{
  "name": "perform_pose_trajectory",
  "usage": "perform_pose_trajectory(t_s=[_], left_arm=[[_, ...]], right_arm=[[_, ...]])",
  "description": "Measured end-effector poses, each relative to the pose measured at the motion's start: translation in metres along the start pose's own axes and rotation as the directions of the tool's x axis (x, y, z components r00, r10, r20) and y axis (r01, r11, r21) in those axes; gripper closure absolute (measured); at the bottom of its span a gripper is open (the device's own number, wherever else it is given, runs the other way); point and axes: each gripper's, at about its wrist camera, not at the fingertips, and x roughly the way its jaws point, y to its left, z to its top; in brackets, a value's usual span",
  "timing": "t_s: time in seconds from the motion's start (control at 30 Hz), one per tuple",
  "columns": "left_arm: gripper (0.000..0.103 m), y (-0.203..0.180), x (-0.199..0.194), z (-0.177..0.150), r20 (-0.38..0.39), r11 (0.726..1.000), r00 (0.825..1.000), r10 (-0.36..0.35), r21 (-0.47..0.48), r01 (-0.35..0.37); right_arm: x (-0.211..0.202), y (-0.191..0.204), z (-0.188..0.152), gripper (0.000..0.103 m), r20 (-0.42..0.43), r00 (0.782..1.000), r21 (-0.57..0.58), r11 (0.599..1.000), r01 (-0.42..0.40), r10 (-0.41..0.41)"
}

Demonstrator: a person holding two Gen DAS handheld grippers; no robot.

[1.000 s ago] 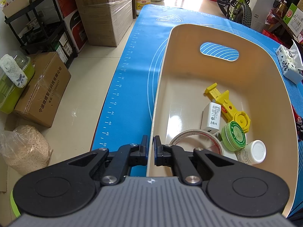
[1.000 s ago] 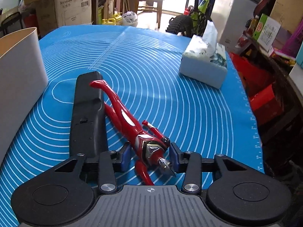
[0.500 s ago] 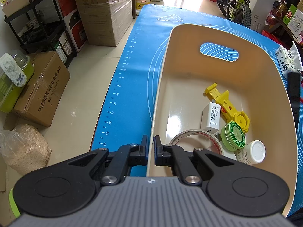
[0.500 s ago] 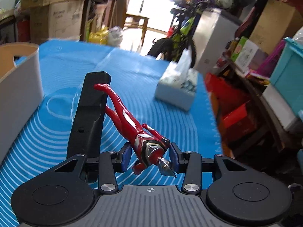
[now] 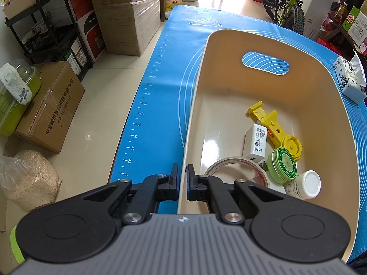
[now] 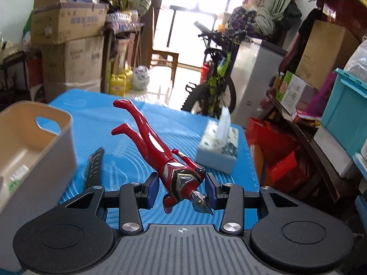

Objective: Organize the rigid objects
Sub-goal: 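Move the right tool to the red toy figure and grasp it, then carry the red figure with the right tool into the basket and release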

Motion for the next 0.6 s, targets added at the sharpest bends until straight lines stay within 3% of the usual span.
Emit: perform_pose_trajectory(t_s=[0.33,0.6], left_arm=[[0.096,0.001,0.0,-0.001,0.0,1.0,1.0,0.0,0.0,0.0],[0.096,0.001,0.0,-0.001,0.001,1.0,1.0,0.0,0.0,0.0]], right_arm=[[-0.025,0.058,0.048,0.053,0.094,0.98,-0.063,0.984,-0.168,0.173],[-0.013,0.141,0.055,0.053,0.01,0.949,-0.158,0.937,-0.31,0.316]])
